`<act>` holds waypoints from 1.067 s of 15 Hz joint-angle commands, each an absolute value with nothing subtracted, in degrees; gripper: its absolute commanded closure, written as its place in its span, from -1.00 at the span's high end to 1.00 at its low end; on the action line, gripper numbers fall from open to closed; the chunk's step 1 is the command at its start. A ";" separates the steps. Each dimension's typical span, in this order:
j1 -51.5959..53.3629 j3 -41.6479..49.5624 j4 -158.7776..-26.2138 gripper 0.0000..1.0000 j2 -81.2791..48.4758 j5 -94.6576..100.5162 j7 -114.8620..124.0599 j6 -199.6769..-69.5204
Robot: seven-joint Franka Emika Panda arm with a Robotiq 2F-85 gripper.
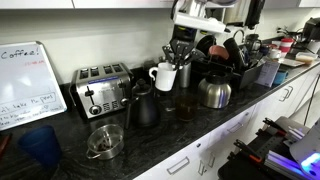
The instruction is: Move the white mug to the right and place it backwards
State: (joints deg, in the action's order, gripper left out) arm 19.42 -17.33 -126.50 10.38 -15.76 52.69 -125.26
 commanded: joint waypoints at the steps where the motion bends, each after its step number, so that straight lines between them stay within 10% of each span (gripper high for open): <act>1: 15.65 -17.28 -129.59 -0.99 13.57 -11.59 53.97 -126.43; 16: 11.61 -15.13 -129.82 -0.95 1.05 -1.39 65.69 -131.49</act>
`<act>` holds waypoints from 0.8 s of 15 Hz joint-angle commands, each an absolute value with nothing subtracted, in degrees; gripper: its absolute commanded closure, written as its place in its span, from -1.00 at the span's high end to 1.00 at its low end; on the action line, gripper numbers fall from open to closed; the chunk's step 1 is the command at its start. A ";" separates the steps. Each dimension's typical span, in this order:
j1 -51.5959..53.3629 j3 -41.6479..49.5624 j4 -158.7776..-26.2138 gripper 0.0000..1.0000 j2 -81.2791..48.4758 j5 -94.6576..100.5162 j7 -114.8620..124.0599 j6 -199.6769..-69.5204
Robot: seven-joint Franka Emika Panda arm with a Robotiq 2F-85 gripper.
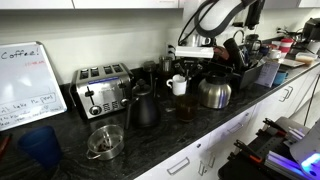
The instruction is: Move the white mug to the right and place it backwards
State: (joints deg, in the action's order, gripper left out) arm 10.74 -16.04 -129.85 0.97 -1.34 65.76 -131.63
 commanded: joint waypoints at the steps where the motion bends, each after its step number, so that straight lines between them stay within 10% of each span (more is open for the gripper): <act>1: 11.69 -15.07 -129.46 -0.95 0.48 -1.18 65.80 -131.52; 12: 11.44 -13.31 -123.41 -0.99 -6.06 0.58 75.34 -130.38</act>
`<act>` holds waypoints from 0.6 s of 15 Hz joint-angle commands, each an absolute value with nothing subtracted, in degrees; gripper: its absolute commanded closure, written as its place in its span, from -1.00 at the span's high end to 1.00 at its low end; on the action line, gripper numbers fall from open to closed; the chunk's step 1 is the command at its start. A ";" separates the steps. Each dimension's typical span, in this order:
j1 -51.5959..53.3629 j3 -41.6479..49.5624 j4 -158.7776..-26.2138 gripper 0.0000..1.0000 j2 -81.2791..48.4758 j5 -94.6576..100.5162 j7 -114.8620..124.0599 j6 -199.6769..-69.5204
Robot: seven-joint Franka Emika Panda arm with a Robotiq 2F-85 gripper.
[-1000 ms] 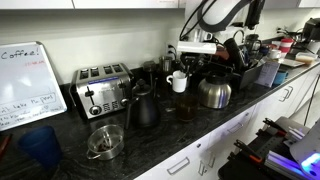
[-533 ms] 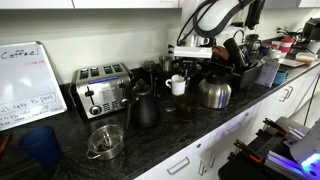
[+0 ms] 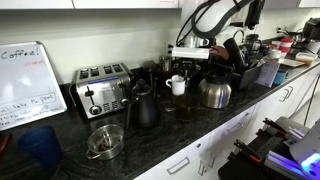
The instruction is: Move the white mug to the right and place it backwards
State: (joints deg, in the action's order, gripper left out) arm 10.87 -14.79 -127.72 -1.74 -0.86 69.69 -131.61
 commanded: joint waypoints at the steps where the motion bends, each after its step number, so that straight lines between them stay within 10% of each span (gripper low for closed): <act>1: 11.60 -12.66 -122.00 -0.99 -7.77 0.78 77.42 -130.21; 9: 14.02 -9.43 -112.30 -0.95 -19.62 -2.47 84.75 -130.36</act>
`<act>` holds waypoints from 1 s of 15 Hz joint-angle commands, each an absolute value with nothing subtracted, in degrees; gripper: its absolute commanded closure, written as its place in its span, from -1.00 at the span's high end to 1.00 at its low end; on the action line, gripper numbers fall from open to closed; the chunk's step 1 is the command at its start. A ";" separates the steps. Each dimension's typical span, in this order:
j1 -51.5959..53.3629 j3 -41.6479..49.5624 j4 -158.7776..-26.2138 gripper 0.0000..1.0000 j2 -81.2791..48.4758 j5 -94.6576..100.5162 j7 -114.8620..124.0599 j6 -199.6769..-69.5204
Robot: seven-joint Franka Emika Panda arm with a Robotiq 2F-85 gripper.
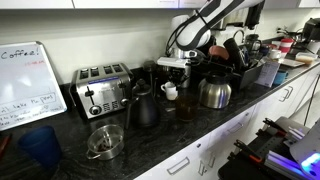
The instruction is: Move the white mug to the right and place it backwards
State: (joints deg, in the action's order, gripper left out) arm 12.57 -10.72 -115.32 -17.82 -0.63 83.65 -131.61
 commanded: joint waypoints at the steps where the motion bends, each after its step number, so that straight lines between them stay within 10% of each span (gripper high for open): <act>1: 14.07 -9.42 -112.13 -0.45 -19.66 -3.09 84.56 -130.54; 12: 13.23 -10.79 -122.40 0.94 -7.12 -10.67 76.33 -130.12; 15: 13.81 -10.35 -120.34 0.87 -9.01 -8.84 78.80 -130.23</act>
State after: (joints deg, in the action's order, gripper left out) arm 13.66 -10.51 -120.42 -9.03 -8.80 78.84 -130.37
